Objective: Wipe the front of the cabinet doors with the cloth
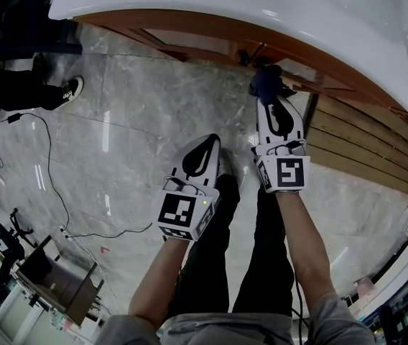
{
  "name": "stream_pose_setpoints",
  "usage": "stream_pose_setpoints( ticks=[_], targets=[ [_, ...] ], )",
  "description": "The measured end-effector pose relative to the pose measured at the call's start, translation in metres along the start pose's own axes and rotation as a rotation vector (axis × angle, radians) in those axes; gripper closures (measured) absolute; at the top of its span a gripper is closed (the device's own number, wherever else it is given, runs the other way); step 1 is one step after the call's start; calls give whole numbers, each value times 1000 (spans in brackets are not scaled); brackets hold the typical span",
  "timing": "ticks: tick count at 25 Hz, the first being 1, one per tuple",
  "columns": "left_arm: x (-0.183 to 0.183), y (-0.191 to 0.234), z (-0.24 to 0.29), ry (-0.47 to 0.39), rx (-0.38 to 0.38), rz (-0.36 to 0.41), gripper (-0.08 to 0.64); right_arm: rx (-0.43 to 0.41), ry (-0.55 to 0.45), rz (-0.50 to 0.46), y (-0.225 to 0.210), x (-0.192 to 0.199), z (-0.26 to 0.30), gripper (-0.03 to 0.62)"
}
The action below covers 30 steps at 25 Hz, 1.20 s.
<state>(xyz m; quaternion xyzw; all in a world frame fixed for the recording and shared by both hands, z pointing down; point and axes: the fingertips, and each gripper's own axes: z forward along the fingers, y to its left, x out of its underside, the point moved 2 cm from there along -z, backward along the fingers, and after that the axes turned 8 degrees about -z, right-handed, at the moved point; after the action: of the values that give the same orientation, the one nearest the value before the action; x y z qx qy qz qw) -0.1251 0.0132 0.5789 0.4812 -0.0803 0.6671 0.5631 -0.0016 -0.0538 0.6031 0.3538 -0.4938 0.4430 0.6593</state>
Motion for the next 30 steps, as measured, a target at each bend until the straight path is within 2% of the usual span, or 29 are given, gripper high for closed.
stream_pose_setpoints(
  ticks=[22,30],
  targets=[
    [17,-102,46,28,65,37,552,91,16,-17,-107,15,-100,521],
    [28,-133,72,40,73,50,552,129,48,-29,-154,45,-125,520]
  ],
)
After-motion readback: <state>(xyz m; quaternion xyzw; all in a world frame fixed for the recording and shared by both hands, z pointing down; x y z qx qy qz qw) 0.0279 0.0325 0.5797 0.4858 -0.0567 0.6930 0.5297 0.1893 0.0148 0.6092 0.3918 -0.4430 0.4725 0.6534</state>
